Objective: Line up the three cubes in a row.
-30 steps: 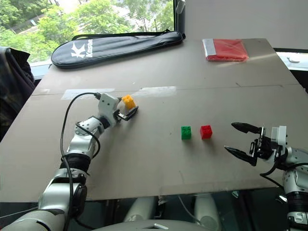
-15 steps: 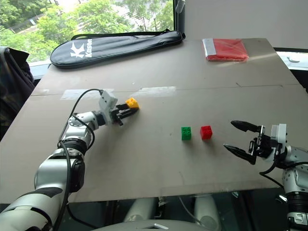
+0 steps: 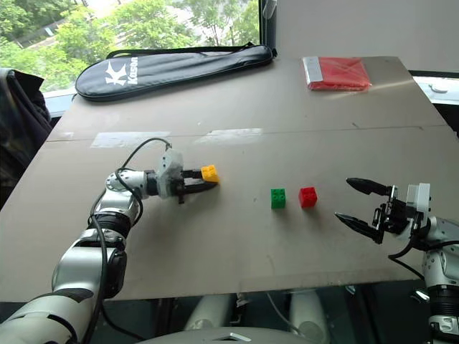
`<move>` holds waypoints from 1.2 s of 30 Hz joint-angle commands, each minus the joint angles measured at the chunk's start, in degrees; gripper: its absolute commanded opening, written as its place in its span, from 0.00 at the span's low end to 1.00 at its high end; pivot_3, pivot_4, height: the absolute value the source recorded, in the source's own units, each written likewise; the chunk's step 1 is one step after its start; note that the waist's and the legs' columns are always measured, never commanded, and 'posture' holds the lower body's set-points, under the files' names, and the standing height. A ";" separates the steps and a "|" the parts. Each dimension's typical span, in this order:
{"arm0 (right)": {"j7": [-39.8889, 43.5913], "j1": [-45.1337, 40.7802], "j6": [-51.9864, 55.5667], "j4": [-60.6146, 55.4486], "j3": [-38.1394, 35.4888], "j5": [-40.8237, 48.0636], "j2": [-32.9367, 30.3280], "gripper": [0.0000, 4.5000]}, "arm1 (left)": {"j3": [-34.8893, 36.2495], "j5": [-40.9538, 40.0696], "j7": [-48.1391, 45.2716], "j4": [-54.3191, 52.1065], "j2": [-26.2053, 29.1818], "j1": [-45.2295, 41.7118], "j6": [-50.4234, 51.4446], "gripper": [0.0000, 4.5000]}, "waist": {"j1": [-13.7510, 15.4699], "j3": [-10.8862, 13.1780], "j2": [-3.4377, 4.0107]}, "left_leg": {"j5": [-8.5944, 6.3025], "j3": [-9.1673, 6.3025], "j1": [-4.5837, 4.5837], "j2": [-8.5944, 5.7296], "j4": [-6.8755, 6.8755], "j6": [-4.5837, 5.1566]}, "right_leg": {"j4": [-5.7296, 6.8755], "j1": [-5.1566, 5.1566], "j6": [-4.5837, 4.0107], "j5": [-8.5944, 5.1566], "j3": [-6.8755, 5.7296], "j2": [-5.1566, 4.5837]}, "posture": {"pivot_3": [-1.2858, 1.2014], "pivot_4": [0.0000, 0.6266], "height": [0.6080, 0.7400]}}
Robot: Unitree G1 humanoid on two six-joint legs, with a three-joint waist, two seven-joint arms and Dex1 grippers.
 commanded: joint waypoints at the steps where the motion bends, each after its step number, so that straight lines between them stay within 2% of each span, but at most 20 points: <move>1: -0.63 0.72 0.42 -3.39 -1.46 0.54 -0.23 1.00 | -3.67 1.41 -2.53 -3.69 -1.57 0.05 -1.44 0.29 | -0.11 0.02 -0.03 | 0.00 0.00 -0.02 0.00 0.00 0.00 | 0.00 -0.02 0.00 0.00 0.00 0.00 | 0.52 0.24 0.65; 7: -2.07 3.95 0.26 -6.01 -2.58 0.78 -0.19 1.00 | -6.86 2.19 -2.25 -4.77 -4.12 -0.28 -1.08 0.29 | -0.17 0.02 -0.04 | 0.00 0.00 -0.02 0.03 0.00 0.01 | 0.00 -0.03 0.00 0.00 0.00 0.04 | 0.52 0.24 0.65; 20: -3.60 6.26 -1.02 -7.11 -2.99 0.62 0.32 1.00 | -9.03 3.66 -1.08 -1.83 -4.07 -0.47 -2.25 0.29 | -0.09 0.03 -0.05 | -0.01 -0.01 0.02 0.03 0.00 0.02 | 0.00 -0.01 0.01 -0.01 0.01 0.03 | 0.52 0.24 0.65; 36: -2.99 5.32 -2.21 -5.12 -2.75 0.37 0.57 1.00 | -9.35 1.64 -0.46 -9.25 -4.64 4.59 0.77 0.29 | -0.12 0.02 -0.04 | -0.01 -0.02 0.02 0.03 0.00 0.02 | 0.00 0.00 0.01 -0.01 0.01 0.03 | 0.52 0.24 0.65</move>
